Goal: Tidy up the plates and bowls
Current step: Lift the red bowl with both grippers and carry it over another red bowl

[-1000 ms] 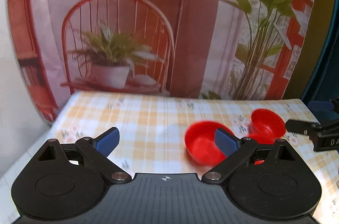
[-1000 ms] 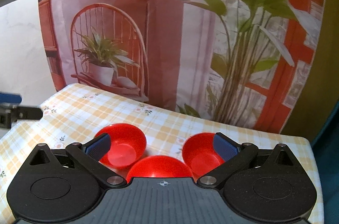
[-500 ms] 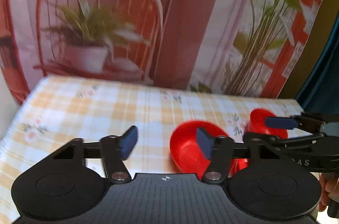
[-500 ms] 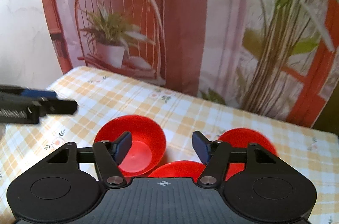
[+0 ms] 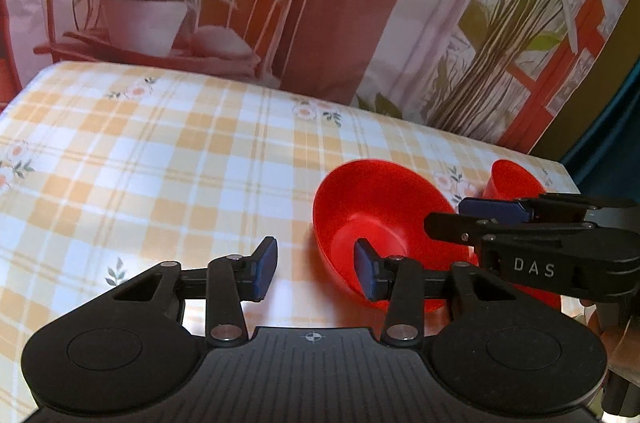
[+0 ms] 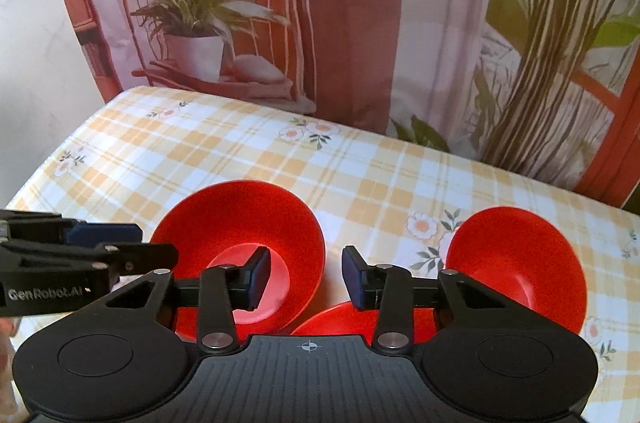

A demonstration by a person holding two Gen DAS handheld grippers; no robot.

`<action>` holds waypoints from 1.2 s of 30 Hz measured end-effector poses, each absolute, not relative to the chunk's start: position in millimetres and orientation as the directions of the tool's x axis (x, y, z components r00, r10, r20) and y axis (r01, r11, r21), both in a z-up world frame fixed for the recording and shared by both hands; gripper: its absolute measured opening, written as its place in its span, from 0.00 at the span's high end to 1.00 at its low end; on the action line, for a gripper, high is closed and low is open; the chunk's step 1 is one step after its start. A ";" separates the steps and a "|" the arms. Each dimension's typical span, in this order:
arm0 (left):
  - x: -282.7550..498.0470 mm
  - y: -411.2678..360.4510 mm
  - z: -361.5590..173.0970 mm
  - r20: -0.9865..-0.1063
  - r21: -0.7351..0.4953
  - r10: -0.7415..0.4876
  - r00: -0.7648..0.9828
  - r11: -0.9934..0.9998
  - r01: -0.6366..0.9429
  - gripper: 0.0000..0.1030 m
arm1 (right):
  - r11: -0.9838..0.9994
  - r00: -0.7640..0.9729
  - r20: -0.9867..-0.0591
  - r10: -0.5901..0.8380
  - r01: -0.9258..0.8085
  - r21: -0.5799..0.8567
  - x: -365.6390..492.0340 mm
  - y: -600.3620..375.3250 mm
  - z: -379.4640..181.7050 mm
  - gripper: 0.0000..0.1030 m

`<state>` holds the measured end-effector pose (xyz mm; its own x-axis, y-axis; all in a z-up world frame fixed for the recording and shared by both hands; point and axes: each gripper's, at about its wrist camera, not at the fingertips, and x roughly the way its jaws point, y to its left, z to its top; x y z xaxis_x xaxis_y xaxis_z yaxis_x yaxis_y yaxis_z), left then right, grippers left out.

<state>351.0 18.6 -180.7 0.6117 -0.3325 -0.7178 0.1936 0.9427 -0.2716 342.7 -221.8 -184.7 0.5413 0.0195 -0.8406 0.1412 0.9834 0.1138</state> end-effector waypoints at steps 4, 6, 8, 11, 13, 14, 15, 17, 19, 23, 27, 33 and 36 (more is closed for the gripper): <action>351.7 15.3 -184.8 -0.713 -0.288 -0.352 0.606 0.936 0.204 0.77 | 0.981 0.531 -0.847 0.025 0.151 0.123 344.2 -224.0 -188.5 0.71; 351.7 13.4 -185.0 -0.709 -0.288 -0.356 0.609 0.934 0.210 0.81 | 0.978 0.525 -0.850 0.032 0.157 0.134 344.6 -225.4 -190.4 0.75; 350.6 11.3 -183.9 -0.703 -0.286 -0.361 0.613 0.932 0.222 0.84 | 0.975 0.524 -0.850 0.047 0.160 0.152 344.3 -226.3 -191.6 0.83; 348.2 10.6 -182.5 -0.706 -0.259 -0.342 0.621 0.940 0.222 0.84 | 0.972 0.530 -0.846 0.055 0.165 0.167 341.4 -225.3 -189.0 0.85; 345.9 14.0 -179.7 -0.700 -0.259 -0.340 0.627 0.940 0.221 0.84 | 0.969 0.541 -0.838 0.066 0.167 0.184 338.9 -225.3 -184.9 0.85; 344.1 15.5 -177.1 -0.696 -0.256 -0.337 0.634 0.941 0.220 0.84 | 0.968 0.549 -0.833 0.070 0.166 0.191 337.5 -225.0 -181.8 0.85; 341.6 16.9 -173.8 -0.690 -0.249 -0.333 0.642 0.943 0.221 0.84 | 0.967 0.557 -0.827 0.073 0.164 0.196 335.8 -224.1 -178.2 0.85; 336.9 18.1 -166.7 -0.683 -0.232 -0.322 0.656 0.947 0.224 0.84 | 0.966 0.571 -0.817 0.076 0.162 0.203 332.6 -222.8 -171.5 0.85; 332.7 18.8 -159.8 -0.675 -0.220 -0.315 0.667 0.949 0.226 0.84 | 0.965 0.584 -0.808 0.079 0.158 0.209 328.5 -222.3 -163.7 0.85; 322.7 13.9 -144.6 -0.661 -0.206 -0.317 0.680 0.948 0.241 0.84 | 0.965 0.608 -0.790 0.080 0.151 0.213 315.2 -225.6 -148.1 0.85; 313.1 1.4 -134.9 -0.653 -0.200 -0.330 0.682 0.943 0.265 0.84 | 0.962 0.620 -0.781 0.070 0.164 0.216 299.7 -236.6 -137.7 0.85; 303.5 -24.1 -132.2 -0.656 -0.192 -0.358 0.664 0.931 0.311 0.83 | 0.954 0.640 -0.766 0.055 0.193 0.229 270.8 -258.6 -128.9 0.85; 300.7 -36.3 -133.2 -0.662 -0.178 -0.364 0.655 0.926 0.334 0.83 | 0.947 0.641 -0.765 0.052 0.212 0.242 258.3 -268.5 -131.7 0.85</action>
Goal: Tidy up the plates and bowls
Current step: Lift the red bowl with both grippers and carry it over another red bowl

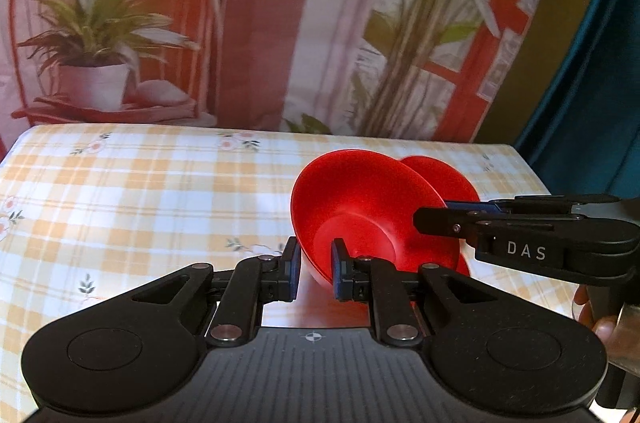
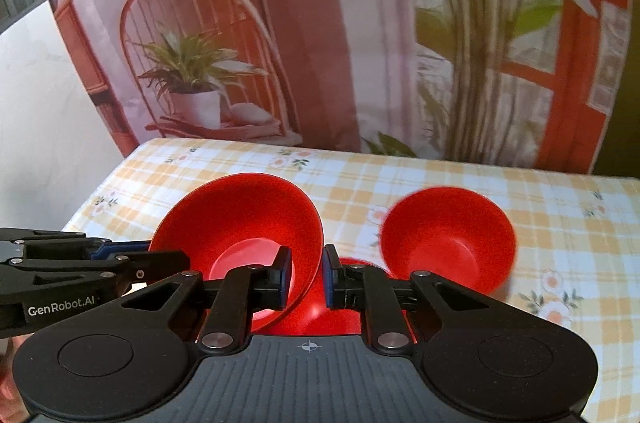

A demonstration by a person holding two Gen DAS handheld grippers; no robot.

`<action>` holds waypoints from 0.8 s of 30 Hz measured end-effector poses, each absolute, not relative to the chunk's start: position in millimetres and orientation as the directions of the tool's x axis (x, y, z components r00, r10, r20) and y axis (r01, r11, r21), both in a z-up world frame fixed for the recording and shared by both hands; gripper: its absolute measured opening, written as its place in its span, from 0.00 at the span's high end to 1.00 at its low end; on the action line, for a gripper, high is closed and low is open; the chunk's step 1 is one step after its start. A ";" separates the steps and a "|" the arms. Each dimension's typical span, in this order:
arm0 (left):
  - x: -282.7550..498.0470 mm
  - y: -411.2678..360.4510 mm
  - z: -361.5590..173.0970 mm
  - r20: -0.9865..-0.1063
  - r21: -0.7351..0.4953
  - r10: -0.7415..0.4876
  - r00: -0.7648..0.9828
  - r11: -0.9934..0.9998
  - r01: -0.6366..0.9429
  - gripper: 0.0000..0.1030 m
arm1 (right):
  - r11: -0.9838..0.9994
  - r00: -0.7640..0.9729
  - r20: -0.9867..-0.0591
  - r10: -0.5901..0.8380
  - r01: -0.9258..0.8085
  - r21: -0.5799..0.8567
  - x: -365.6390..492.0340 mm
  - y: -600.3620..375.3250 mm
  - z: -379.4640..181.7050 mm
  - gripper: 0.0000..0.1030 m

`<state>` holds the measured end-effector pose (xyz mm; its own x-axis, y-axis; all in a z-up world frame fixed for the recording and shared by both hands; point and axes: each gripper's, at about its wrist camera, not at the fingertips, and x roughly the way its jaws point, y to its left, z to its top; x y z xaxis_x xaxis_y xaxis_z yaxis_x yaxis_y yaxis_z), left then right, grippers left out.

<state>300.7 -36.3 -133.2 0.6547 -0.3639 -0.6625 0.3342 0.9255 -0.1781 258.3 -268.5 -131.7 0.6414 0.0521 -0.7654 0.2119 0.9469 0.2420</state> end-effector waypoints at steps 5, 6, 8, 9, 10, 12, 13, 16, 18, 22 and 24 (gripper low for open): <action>298.2 -54.2 -139.2 -0.678 -0.171 -0.373 0.633 0.918 0.358 0.83 | 0.938 0.635 -0.771 0.048 0.236 0.253 239.0 -282.0 -140.0 0.85; 298.4 -57.8 -141.5 -0.682 -0.173 -0.376 0.627 0.916 0.361 0.83 | 0.936 0.633 -0.773 0.047 0.242 0.255 235.4 -285.2 -142.0 0.85; 298.2 -64.7 -145.9 -0.689 -0.172 -0.380 0.617 0.913 0.370 0.83 | 0.932 0.631 -0.775 0.043 0.254 0.259 230.1 -290.6 -145.6 0.85; 298.4 -67.9 -148.0 -0.692 -0.170 -0.381 0.613 0.911 0.375 0.83 | 0.930 0.630 -0.776 0.041 0.261 0.261 227.8 -293.1 -147.6 0.85; 298.9 -70.6 -150.1 -0.695 -0.167 -0.382 0.609 0.910 0.379 0.83 | 0.927 0.628 -0.777 0.039 0.267 0.263 226.1 -295.2 -149.7 0.85; 299.8 -75.1 -153.9 -0.701 -0.162 -0.380 0.603 0.909 0.385 0.83 | 0.923 0.626 -0.779 0.037 0.278 0.268 224.0 -298.9 -153.9 0.85; 300.5 -76.7 -154.9 -0.704 -0.160 -0.379 0.601 0.909 0.386 0.83 | 0.921 0.625 -0.779 0.037 0.281 0.269 223.0 -299.8 -155.6 0.85; 301.7 -80.9 -159.4 -0.714 -0.152 -0.373 0.593 0.909 0.388 0.83 | 0.925 0.623 -0.781 0.031 0.278 0.258 221.5 -300.4 -160.1 0.85; 302.8 -81.5 -160.5 -0.718 -0.153 -0.373 0.588 0.908 0.389 0.83 | 0.931 0.622 -0.783 0.023 0.273 0.244 220.8 -298.3 -161.6 0.85; 303.1 -83.9 -163.7 -0.727 -0.148 -0.367 0.580 0.909 0.389 0.83 | 0.937 0.621 -0.784 0.012 0.268 0.226 219.1 -295.2 -162.9 0.84; 302.7 -85.8 -165.6 -0.731 -0.138 -0.360 0.580 0.910 0.392 0.83 | 0.934 0.619 -0.785 0.015 0.272 0.232 219.2 -295.6 -164.3 0.84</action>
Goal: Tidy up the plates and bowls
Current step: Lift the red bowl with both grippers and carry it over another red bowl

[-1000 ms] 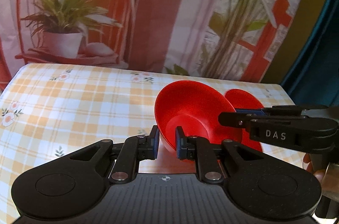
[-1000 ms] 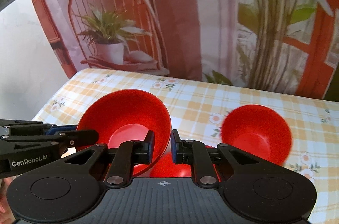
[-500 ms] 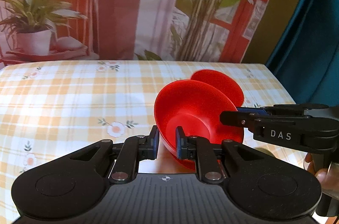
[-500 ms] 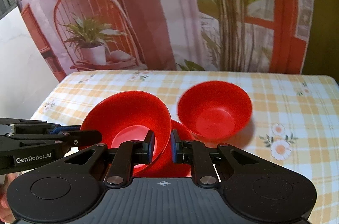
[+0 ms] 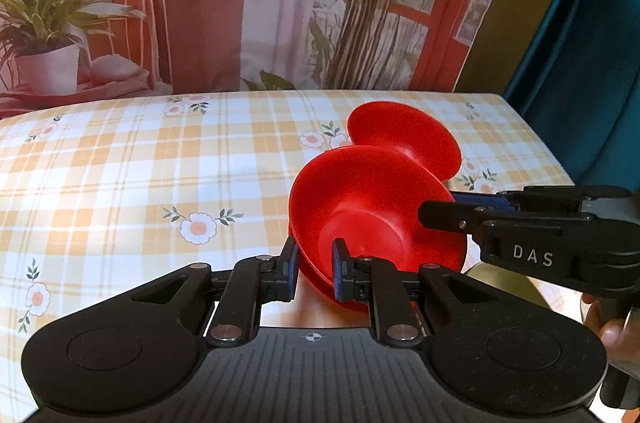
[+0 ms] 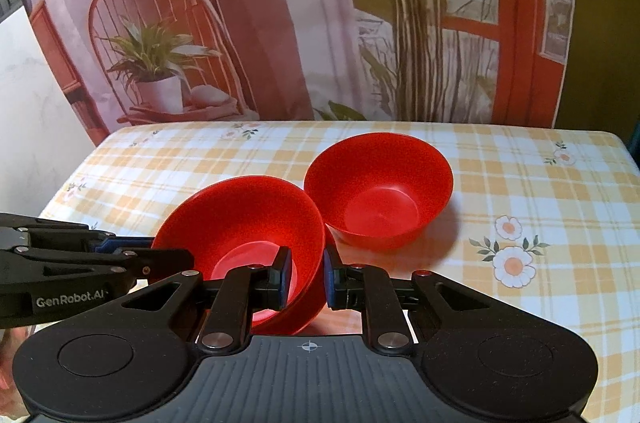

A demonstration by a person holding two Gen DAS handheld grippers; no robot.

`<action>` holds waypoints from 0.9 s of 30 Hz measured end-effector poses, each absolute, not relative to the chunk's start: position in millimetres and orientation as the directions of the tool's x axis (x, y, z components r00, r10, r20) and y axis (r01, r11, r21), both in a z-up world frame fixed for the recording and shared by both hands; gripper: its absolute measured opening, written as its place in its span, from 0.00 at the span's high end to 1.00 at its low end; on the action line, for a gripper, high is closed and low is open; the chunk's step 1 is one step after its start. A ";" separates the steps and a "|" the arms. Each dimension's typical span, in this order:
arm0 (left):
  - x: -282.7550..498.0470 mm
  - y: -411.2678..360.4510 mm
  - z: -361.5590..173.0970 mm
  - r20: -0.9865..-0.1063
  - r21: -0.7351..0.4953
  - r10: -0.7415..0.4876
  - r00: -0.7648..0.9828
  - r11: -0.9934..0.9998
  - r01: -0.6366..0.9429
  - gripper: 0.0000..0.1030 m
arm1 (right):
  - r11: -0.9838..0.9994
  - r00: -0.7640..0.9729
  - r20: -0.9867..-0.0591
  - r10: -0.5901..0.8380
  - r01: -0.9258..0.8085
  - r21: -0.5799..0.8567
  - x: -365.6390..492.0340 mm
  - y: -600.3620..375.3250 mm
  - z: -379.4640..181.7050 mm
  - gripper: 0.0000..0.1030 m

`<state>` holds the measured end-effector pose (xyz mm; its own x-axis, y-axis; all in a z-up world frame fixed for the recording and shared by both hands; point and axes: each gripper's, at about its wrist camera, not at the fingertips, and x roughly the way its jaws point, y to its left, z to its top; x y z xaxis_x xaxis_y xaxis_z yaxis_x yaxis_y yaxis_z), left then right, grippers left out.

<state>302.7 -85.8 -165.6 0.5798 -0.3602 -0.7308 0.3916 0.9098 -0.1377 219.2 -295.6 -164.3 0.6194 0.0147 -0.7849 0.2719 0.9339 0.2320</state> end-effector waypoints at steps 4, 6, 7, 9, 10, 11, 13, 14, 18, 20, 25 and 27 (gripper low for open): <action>303.9 -87.1 -168.9 -0.735 -0.133 -0.358 0.576 0.909 0.395 0.83 | 0.934 0.613 -0.790 0.011 0.276 0.228 219.4 -295.3 -166.4 0.84; 304.4 -87.5 -170.0 -0.737 -0.131 -0.355 0.575 0.910 0.394 0.83 | 0.933 0.611 -0.791 0.013 0.277 0.229 219.4 -294.6 -167.9 0.84; 304.9 -88.0 -170.4 -0.738 -0.128 -0.352 0.575 0.910 0.393 0.82 | 0.933 0.612 -0.791 0.014 0.276 0.230 219.2 -294.7 -168.7 0.84; 305.2 -88.1 -170.4 -0.737 -0.128 -0.352 0.577 0.911 0.392 0.82 | 0.933 0.612 -0.790 0.013 0.277 0.229 218.6 -295.0 -169.1 0.84; 305.5 -88.0 -170.3 -0.738 -0.129 -0.352 0.576 0.911 0.391 0.82 | 0.933 0.612 -0.791 0.013 0.278 0.231 218.5 -295.1 -169.3 0.84; 305.5 -88.1 -170.1 -0.738 -0.130 -0.352 0.576 0.911 0.391 0.82 | 0.933 0.612 -0.791 0.013 0.276 0.229 218.2 -295.1 -169.4 0.84; 305.2 -88.2 -169.8 -0.739 -0.130 -0.352 0.575 0.911 0.390 0.82 | 0.933 0.612 -0.791 0.013 0.276 0.229 218.2 -295.2 -169.3 0.84; 305.0 -88.2 -169.8 -0.739 -0.130 -0.351 0.575 0.912 0.390 0.82 | 0.933 0.612 -0.791 0.013 0.277 0.229 218.2 -295.1 -169.3 0.84; 304.8 -88.1 -169.4 -0.741 -0.131 -0.351 0.573 0.912 0.389 0.82 | 0.933 0.612 -0.791 0.012 0.278 0.229 218.0 -294.8 -169.5 0.83; 305.5 -87.2 -168.9 -0.741 -0.139 -0.355 0.570 0.912 0.387 0.79 | 0.933 0.610 -0.792 0.012 0.278 0.228 217.9 -294.8 -169.5 0.83; 306.2 -87.3 -169.1 -0.741 -0.141 -0.357 0.569 0.911 0.387 0.77 | 0.931 0.609 -0.793 0.010 0.283 0.229 218.0 -297.9 -168.7 0.82; 306.3 -87.3 -169.2 -0.741 -0.142 -0.357 0.568 0.911 0.387 0.76 | 0.931 0.608 -0.794 0.009 0.285 0.229 217.9 -298.2 -168.3 0.82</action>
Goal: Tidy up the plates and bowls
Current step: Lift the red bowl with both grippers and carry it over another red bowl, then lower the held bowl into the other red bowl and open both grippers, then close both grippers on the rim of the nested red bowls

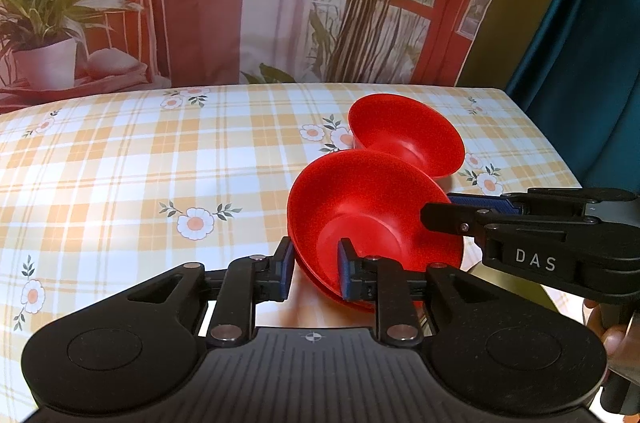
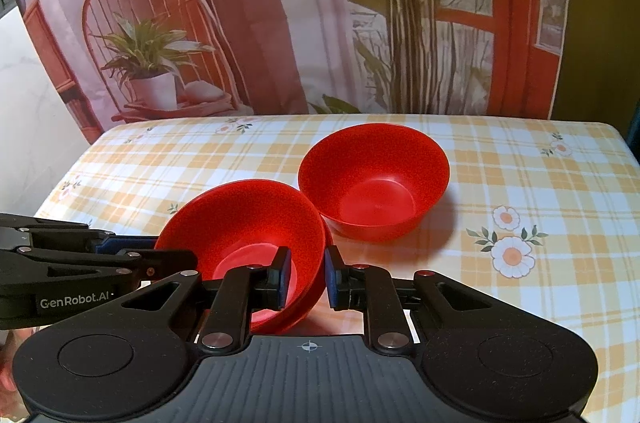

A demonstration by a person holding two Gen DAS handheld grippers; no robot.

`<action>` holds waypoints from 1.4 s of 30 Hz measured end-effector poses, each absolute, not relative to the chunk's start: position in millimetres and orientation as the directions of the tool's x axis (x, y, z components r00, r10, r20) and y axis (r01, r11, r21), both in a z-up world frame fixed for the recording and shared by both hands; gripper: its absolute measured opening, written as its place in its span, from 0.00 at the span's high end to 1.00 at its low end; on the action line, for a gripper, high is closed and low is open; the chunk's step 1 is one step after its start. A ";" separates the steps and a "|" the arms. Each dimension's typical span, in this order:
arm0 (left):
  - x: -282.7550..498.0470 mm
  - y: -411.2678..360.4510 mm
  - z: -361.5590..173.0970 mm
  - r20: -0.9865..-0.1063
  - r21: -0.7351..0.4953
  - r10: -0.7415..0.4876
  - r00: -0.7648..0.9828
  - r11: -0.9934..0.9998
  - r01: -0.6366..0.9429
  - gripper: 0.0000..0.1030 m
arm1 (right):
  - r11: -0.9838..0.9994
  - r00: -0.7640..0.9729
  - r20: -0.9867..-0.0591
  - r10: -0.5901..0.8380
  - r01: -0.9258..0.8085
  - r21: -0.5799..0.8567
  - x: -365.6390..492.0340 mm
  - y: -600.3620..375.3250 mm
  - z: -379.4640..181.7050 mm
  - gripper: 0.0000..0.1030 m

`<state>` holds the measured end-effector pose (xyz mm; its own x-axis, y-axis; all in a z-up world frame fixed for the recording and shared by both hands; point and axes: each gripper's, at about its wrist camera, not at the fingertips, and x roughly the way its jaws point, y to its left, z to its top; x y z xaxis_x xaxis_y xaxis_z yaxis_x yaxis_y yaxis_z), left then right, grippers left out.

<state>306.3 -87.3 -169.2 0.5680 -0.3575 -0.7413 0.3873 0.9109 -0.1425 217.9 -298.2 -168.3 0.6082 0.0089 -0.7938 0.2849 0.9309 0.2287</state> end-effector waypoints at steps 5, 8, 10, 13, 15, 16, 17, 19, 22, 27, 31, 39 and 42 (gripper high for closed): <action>306.6 -87.5 -169.0 -0.741 -0.143 -0.356 0.569 0.912 0.385 0.75 | 0.930 0.610 -0.793 0.002 0.289 0.225 216.7 -298.8 -166.8 0.81; 306.2 -86.2 -167.8 -0.736 -0.144 -0.356 0.576 0.914 0.380 0.66 | 0.931 0.614 -0.789 -0.001 0.289 0.224 216.2 -299.1 -164.8 0.80; 306.2 -85.4 -166.3 -0.732 -0.143 -0.355 0.581 0.915 0.378 0.65 | 0.931 0.617 -0.787 -0.002 0.288 0.224 216.4 -299.1 -163.0 0.80; 307.2 -83.8 -163.9 -0.729 -0.142 -0.353 0.586 0.916 0.375 0.65 | 0.932 0.620 -0.785 -0.005 0.287 0.220 217.2 -299.0 -160.6 0.80; 307.9 -82.5 -162.1 -0.728 -0.137 -0.349 0.590 0.917 0.373 0.65 | 0.933 0.623 -0.782 -0.009 0.286 0.217 217.2 -300.3 -158.6 0.80; 308.3 -81.9 -161.0 -0.726 -0.135 -0.348 0.593 0.918 0.373 0.65 | 0.934 0.624 -0.781 -0.012 0.287 0.215 216.7 -300.7 -157.5 0.80; 309.0 -81.0 -159.4 -0.724 -0.132 -0.346 0.596 0.919 0.372 0.65 | 0.934 0.626 -0.780 -0.013 0.287 0.215 216.1 -301.5 -156.9 0.80; 310.8 -79.8 -156.4 -0.720 -0.131 -0.345 0.602 0.919 0.371 0.65 | 0.933 0.630 -0.776 -0.016 0.289 0.215 216.4 -305.3 -154.4 0.79; 313.2 -78.8 -150.7 -0.709 -0.126 -0.349 0.613 0.918 0.376 0.65 | 0.931 0.638 -0.770 -0.024 0.295 0.215 216.4 -311.1 -150.3 0.76; 318.5 -78.9 -141.1 -0.690 -0.116 -0.354 0.631 0.915 0.386 0.65 | 0.931 0.644 -0.763 -0.056 0.310 0.194 218.5 -322.9 -144.1 0.75; 323.2 -81.8 -137.4 -0.686 -0.106 -0.353 0.636 0.914 0.392 0.65 | 0.928 0.644 -0.761 -0.082 0.328 0.178 219.4 -334.2 -142.3 0.75; 335.2 -86.3 -118.0 -0.664 -0.090 -0.356 0.658 0.911 0.402 0.65 | 0.917 0.643 -0.757 -0.118 0.363 0.165 218.4 -359.6 -138.7 0.75; 343.6 -89.9 -104.2 -0.644 -0.065 -0.350 0.681 0.911 0.407 0.65 | 0.908 0.643 -0.755 -0.129 0.383 0.171 220.1 -371.1 -137.6 0.75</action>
<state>343.6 -89.9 -104.2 0.6807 -0.3496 -0.6438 0.4066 0.9113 -0.0649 220.1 -371.1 -137.6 0.6429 -0.1286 -0.7551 0.3829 0.9078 0.1713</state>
